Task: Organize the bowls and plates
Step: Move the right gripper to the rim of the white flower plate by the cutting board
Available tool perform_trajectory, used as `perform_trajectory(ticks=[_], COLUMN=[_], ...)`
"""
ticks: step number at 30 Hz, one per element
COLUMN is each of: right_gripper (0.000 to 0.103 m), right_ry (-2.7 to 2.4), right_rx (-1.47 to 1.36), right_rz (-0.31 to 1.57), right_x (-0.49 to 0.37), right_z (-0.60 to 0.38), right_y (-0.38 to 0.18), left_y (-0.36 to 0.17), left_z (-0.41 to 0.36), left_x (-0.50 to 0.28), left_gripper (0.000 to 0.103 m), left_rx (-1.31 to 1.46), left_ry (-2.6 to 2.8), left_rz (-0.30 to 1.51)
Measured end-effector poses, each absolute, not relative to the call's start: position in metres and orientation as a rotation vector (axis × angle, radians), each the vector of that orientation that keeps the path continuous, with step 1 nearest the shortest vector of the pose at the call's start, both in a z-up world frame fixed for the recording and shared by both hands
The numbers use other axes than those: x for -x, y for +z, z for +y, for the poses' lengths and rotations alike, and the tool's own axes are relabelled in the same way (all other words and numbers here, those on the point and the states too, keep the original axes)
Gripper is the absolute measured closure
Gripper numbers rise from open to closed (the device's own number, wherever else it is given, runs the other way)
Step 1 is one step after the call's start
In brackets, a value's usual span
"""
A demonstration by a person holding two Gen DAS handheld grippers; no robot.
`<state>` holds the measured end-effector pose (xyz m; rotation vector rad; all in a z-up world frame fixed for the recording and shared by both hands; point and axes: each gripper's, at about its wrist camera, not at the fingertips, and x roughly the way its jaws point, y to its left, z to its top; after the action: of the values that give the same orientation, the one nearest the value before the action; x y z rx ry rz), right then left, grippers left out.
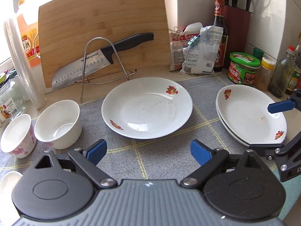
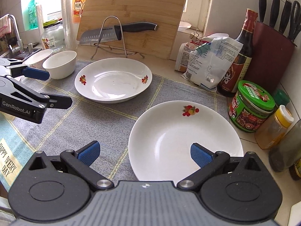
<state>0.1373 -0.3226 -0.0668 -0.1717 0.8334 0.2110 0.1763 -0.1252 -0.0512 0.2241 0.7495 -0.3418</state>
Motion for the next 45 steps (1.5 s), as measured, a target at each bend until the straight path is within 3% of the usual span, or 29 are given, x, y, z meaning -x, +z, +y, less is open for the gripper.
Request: perform_trajectory(ticks=[19,25,30,45], right_gripper=[0.0,0.0,0.0,0.0], right_ry=[0.173,0.233,0.306,0.498], right_rx=[0.173,0.204,0.228,0.307], right_rz=[0.89,0.889,0.899,0.944], right_x=[-0.17,-0.193,-0.214,-0.292], right_z=[-0.293,-0.294,-0.291,-0.277], right_y=[-0.06,-0.06,-0.062,-0.078], left_y=[-0.109,-0.112,-0.115,-0.118], left_z=[-0.117,-0.118,-0.127,-0.131], left_x=[-0.215,-0.217,-0.223,-0.233], left_gripper=[0.008,0.007,0.001,0.0], left_rx=[-0.146,-0.156,-0.191,-0.177], left_ry=[-0.428,-0.424,-0.417,-0.407], left_rz=[0.807,0.787,0.78,0.748])
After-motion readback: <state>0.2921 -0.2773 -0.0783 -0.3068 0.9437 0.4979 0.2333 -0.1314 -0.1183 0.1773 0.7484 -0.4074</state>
